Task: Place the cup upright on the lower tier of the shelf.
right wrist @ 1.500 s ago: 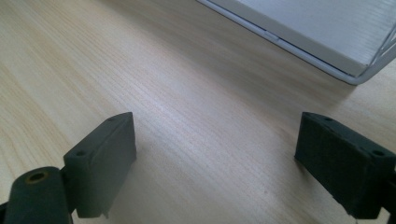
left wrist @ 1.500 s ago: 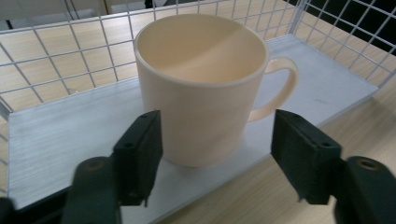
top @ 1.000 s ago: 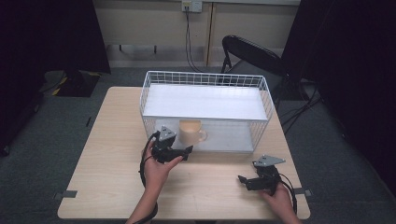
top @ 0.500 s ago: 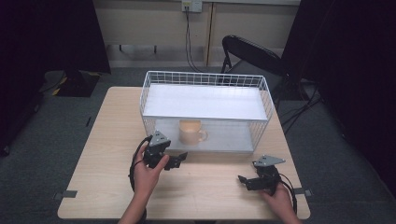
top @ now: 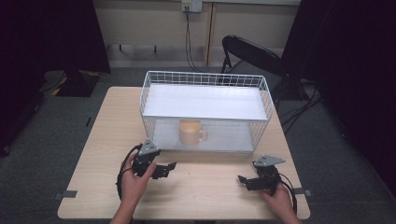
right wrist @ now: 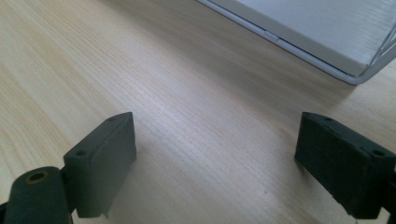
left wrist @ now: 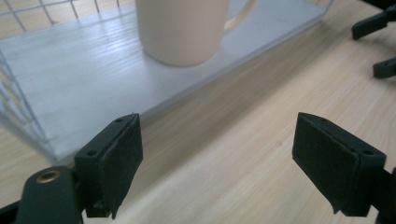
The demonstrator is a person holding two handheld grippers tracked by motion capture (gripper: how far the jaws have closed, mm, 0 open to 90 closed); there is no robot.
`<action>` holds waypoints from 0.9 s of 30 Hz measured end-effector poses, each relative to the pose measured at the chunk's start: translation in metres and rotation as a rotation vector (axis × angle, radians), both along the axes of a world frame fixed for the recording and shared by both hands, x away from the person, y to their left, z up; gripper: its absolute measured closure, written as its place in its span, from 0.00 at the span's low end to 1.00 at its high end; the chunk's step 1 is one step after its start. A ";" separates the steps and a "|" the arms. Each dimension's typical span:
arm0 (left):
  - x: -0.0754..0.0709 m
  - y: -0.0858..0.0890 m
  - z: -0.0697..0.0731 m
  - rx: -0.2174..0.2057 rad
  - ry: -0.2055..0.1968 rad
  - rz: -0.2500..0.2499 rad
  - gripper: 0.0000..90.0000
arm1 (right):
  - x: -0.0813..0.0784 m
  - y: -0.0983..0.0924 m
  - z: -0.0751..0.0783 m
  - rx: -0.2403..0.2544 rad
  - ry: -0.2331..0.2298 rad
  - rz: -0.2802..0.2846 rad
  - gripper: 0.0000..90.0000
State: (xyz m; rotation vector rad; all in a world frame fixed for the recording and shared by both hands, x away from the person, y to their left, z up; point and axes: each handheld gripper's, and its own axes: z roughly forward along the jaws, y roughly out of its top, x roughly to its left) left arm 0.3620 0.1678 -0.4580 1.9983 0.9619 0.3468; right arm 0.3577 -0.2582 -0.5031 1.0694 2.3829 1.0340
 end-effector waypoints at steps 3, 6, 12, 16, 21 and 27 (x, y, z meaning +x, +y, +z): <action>-0.002 0.007 -0.003 0.000 0.007 0.003 0.18 | 0.000 0.000 0.000 0.000 0.000 0.000 0.13; -0.004 0.014 -0.008 0.009 0.013 0.005 0.18 | 0.000 0.000 0.000 0.000 0.000 0.000 0.13; -0.010 0.026 -0.020 0.028 0.030 0.014 0.18 | 0.000 0.000 0.000 0.000 0.000 0.000 0.13; -0.014 0.034 -0.031 0.045 0.040 0.021 0.18 | 0.000 0.000 0.000 0.000 0.000 0.000 0.13; -0.018 0.035 -0.033 0.058 0.042 0.015 0.18 | 0.000 0.000 0.000 0.000 0.000 0.000 0.13; -0.019 0.030 -0.031 0.051 0.036 0.016 0.18 | 0.000 0.000 0.000 0.000 0.000 0.000 0.13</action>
